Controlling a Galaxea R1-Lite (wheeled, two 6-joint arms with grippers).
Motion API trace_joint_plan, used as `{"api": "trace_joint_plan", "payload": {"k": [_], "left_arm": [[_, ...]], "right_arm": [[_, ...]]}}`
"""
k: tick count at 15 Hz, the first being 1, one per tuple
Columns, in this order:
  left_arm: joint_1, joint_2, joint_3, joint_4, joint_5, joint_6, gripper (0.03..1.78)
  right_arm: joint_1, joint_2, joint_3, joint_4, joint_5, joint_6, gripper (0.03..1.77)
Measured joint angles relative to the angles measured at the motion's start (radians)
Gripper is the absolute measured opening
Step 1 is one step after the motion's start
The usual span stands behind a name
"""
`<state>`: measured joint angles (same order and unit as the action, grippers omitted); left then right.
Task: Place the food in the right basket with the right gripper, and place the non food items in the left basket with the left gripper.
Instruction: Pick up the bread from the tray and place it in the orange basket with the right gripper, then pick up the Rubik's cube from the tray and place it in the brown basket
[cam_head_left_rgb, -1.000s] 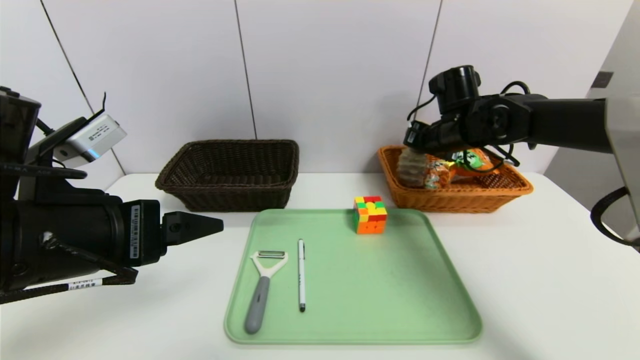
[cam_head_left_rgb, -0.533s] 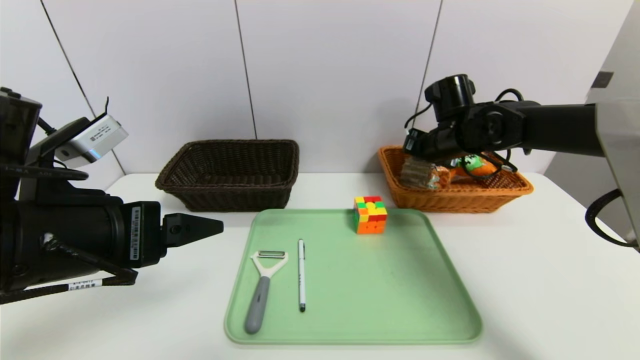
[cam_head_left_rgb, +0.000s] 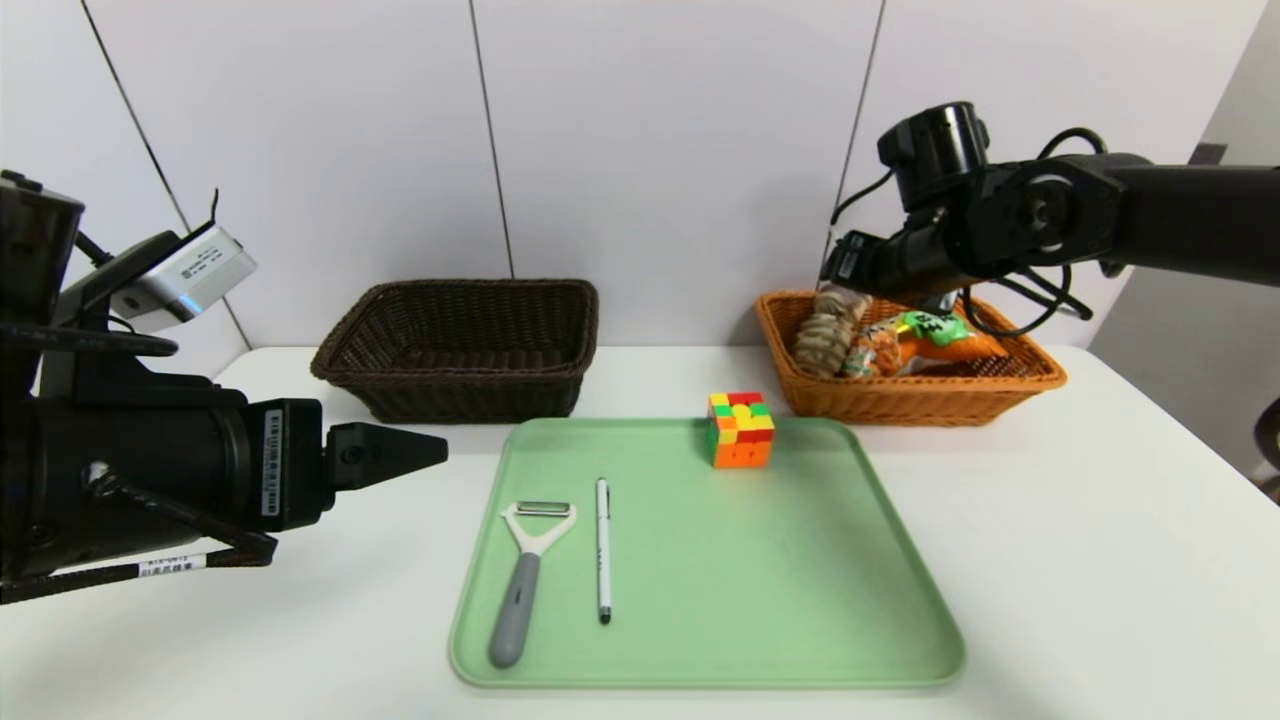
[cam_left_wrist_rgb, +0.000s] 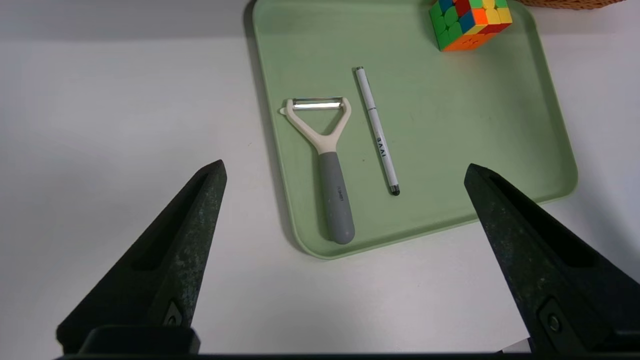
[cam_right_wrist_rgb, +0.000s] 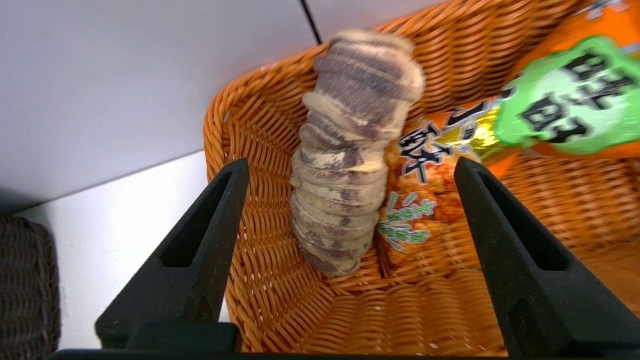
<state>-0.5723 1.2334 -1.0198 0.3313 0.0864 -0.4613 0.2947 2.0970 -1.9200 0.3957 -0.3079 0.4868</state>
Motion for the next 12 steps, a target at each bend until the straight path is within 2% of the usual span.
{"api": "trace_joint_plan", "payload": {"k": [2,5,12], "left_arm": [[0.0,0.0,-0.006,-0.006,0.0,0.005,1.69],[-0.001,0.001,-0.013,-0.006,-0.001,0.04,1.69],[-0.062,0.076,-0.129,0.0,0.006,0.042,1.69]], "right_arm": [[-0.006,-0.05,-0.005,0.021,-0.007,-0.001,1.51],[-0.023,-0.134,-0.007,0.119,-0.054,-0.002,1.57],[-0.02,-0.399,0.081,0.269,-0.044,-0.079,1.66]]}}
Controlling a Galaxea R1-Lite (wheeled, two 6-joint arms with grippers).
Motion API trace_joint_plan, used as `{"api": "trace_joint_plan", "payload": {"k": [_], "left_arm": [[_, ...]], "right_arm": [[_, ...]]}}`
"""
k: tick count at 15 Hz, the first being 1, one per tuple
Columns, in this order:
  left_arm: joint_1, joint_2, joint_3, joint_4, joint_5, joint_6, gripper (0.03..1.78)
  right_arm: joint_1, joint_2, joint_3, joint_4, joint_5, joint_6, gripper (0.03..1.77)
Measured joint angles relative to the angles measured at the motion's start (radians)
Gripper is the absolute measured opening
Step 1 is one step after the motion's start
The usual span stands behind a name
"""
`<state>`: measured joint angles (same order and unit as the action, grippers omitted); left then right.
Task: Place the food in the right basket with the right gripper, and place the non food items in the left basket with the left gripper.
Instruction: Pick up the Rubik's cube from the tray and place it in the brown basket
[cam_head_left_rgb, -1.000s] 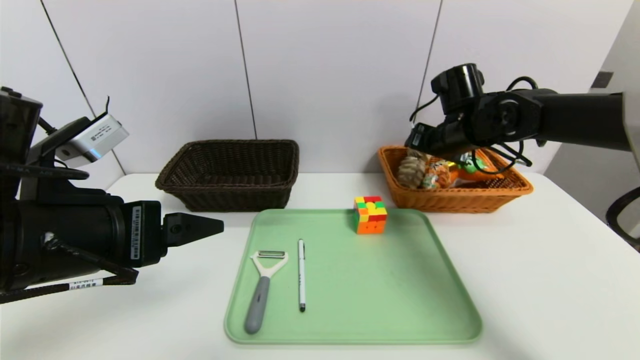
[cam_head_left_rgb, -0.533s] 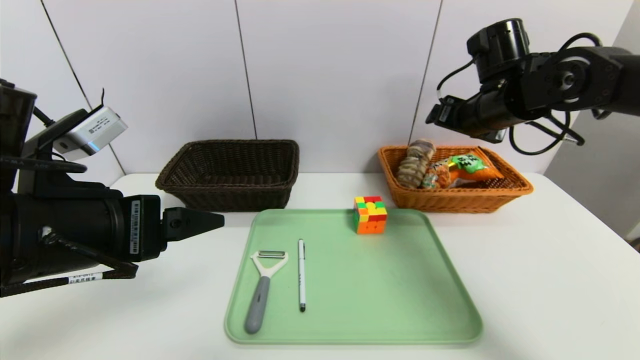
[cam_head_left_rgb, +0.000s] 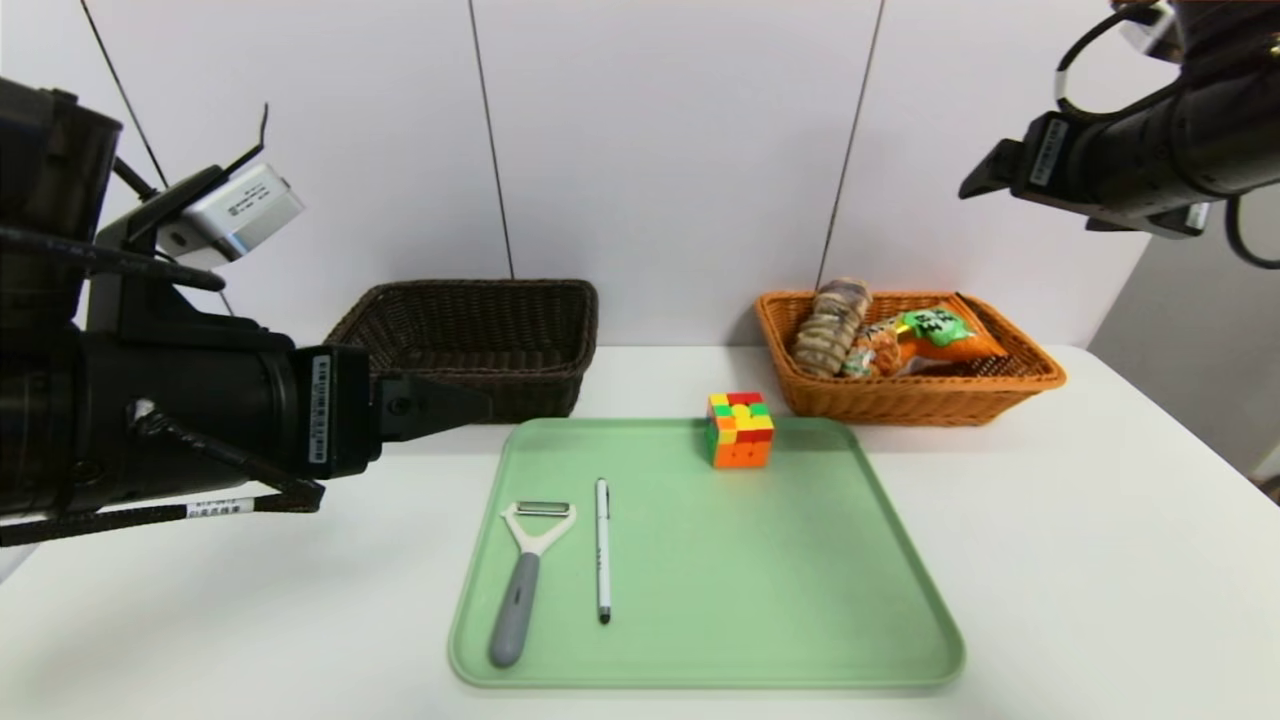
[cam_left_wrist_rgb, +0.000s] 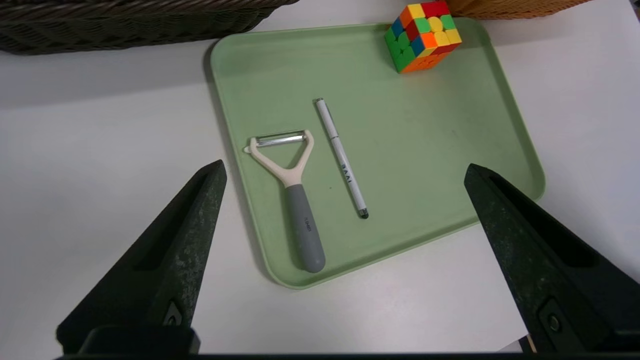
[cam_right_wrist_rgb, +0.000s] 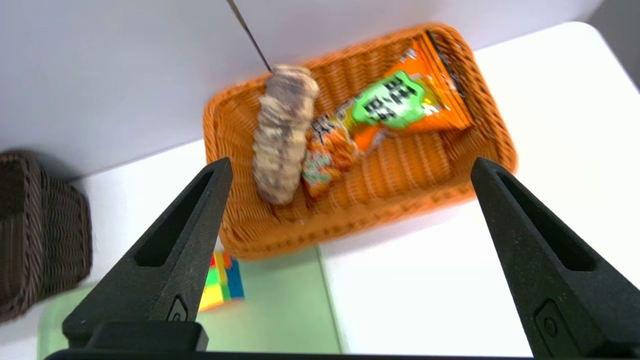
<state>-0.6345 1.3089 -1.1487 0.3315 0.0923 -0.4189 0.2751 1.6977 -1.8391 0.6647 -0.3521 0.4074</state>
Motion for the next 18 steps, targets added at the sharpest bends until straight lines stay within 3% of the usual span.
{"api": "trace_joint_plan", "payload": {"k": [3,9,14,16,18], "left_arm": [[-0.055,0.064,-0.06,0.0,0.013,-0.012,1.69],[-0.204,0.293,-0.265,0.03,0.165,-0.151,1.69],[-0.312,0.504,-0.462,0.052,0.186,-0.366,1.69],[-0.333,0.571,-0.506,0.051,0.2,-0.396,1.69],[-0.354,0.631,-0.521,0.03,0.277,-0.395,1.69]], "right_arm": [[0.003,-0.13,0.183,0.023,0.004,0.001,1.67],[-0.032,-0.391,0.573,0.022,0.01,0.008,1.69],[-0.086,-0.514,0.739,0.014,0.017,0.008,1.69],[-0.101,-0.534,0.767,0.014,0.024,0.009,1.69],[-0.106,-0.548,0.784,0.013,0.023,0.009,1.69]]}}
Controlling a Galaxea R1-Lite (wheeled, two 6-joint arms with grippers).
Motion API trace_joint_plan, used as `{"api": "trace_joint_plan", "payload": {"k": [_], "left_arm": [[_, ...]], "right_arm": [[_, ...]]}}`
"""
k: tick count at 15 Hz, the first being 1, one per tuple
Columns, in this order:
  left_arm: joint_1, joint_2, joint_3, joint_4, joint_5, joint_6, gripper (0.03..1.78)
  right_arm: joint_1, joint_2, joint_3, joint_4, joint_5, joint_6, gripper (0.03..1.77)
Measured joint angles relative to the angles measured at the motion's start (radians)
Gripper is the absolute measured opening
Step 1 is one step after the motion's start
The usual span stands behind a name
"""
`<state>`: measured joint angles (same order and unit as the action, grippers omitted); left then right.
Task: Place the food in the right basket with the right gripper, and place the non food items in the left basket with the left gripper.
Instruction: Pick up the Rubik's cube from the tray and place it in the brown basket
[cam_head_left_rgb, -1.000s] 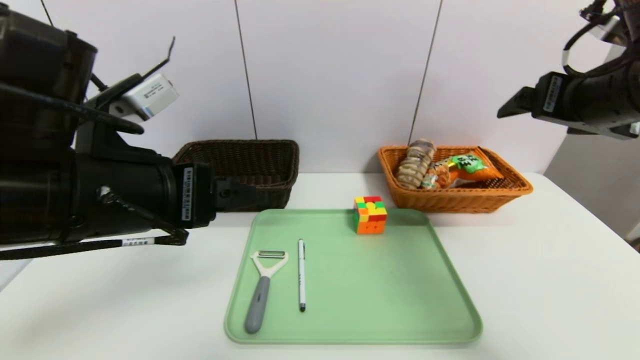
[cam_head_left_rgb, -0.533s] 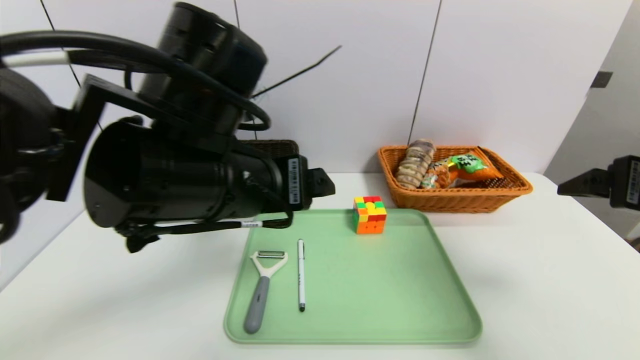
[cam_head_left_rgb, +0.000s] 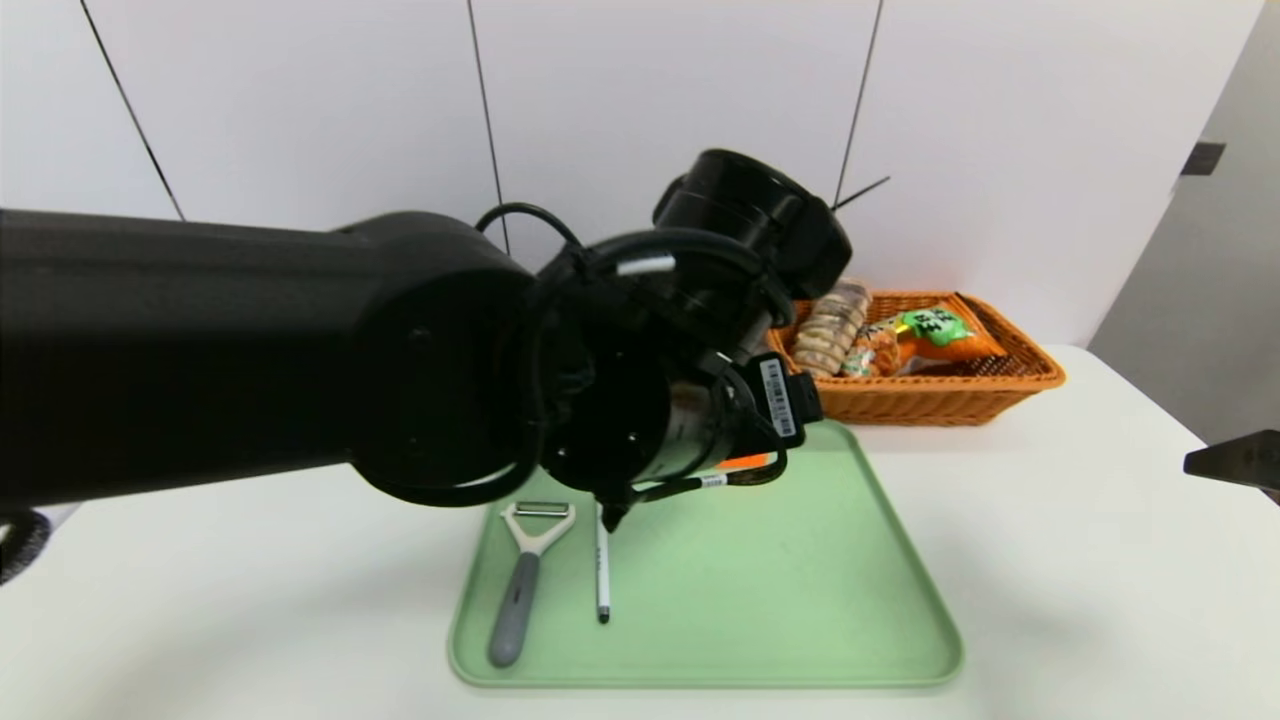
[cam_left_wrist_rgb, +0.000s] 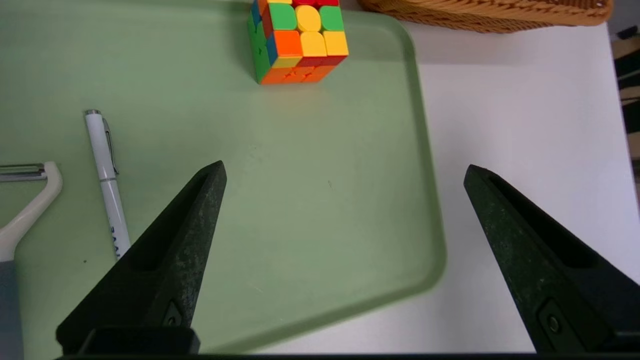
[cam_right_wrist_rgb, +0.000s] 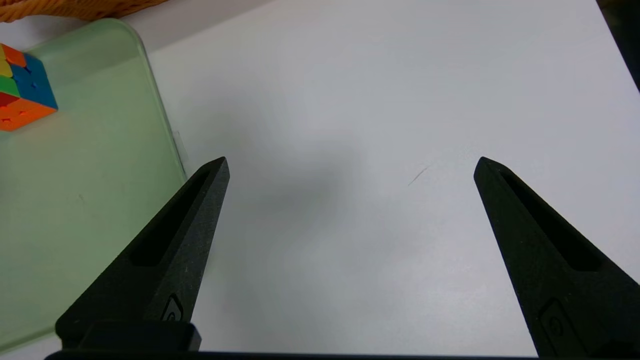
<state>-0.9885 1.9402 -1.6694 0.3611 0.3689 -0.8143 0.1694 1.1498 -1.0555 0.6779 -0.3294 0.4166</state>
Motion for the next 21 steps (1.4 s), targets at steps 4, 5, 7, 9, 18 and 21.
{"api": "trace_joint_plan", "payload": {"k": [4,5,7,9,18,21], "left_arm": [[-0.045,0.107,-0.013,-0.073,0.164,0.031,1.69],[-0.054,0.132,-0.019,-0.101,0.208,0.045,1.69],[-0.066,0.17,-0.025,-0.158,0.25,0.076,1.69],[-0.073,0.199,-0.029,-0.203,0.267,0.12,1.69],[-0.088,0.301,-0.027,-0.311,0.36,0.265,1.69],[-0.084,0.335,-0.031,-0.37,0.384,0.291,1.69]], "right_arm": [[-0.003,-0.032,0.04,0.0,0.0,0.028,1.69],[-0.003,-0.043,0.055,0.001,0.0,0.028,1.69],[-0.004,-0.067,0.083,0.001,0.0,0.029,1.69],[-0.014,-0.085,0.105,0.001,0.0,0.029,1.69],[-0.022,-0.099,0.131,0.0,0.014,0.029,1.7],[-0.022,-0.098,0.141,-0.033,0.026,0.029,1.7]]}}
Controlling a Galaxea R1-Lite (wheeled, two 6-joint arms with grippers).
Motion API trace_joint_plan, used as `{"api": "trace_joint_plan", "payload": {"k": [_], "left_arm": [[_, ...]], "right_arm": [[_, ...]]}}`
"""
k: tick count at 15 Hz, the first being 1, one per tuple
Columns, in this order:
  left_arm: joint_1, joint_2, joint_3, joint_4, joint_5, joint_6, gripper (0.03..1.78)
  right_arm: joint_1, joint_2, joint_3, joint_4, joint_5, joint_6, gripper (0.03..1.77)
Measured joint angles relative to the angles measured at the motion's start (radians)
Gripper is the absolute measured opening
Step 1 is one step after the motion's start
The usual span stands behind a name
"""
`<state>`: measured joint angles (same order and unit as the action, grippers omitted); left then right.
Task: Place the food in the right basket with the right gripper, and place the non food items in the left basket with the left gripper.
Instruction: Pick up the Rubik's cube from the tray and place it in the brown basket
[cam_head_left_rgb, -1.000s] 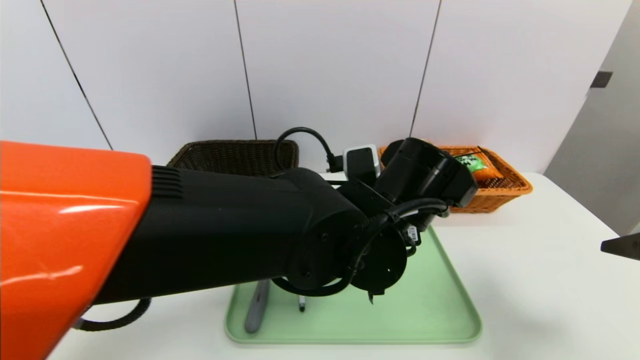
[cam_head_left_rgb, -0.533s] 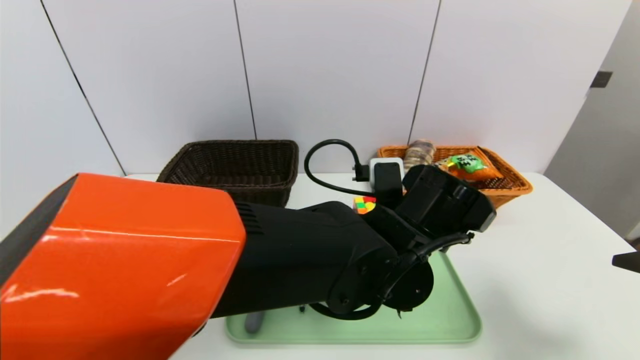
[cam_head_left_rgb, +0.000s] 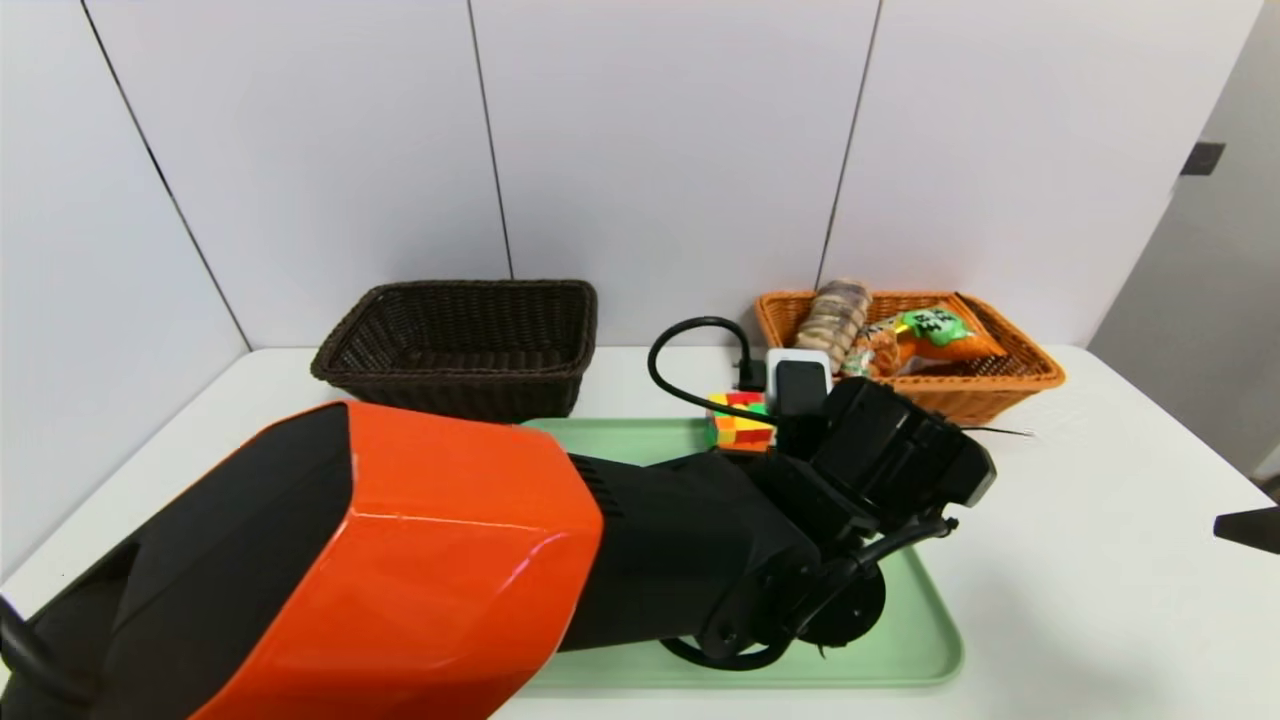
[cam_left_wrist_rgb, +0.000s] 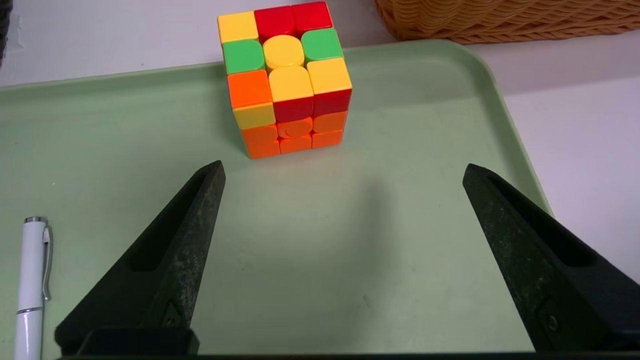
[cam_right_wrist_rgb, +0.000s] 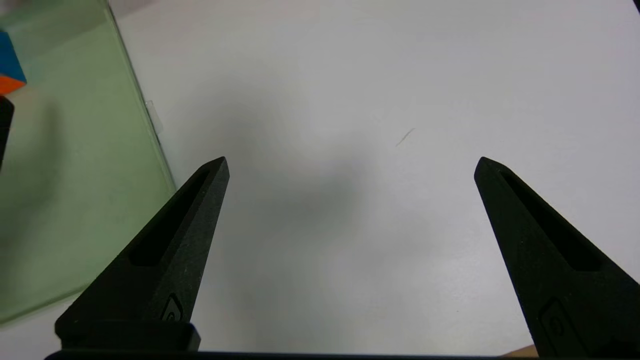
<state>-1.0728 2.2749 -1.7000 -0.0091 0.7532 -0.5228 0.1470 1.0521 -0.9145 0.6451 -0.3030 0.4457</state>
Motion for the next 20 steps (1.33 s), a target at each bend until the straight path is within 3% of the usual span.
{"api": "trace_joint_plan", "payload": {"k": [20], "left_arm": [[0.082,0.093,-0.151,0.002,0.013,0.03,1.69]], "right_arm": [[0.001,0.007,0.023,-0.032,0.019,-0.006,1.7]]}}
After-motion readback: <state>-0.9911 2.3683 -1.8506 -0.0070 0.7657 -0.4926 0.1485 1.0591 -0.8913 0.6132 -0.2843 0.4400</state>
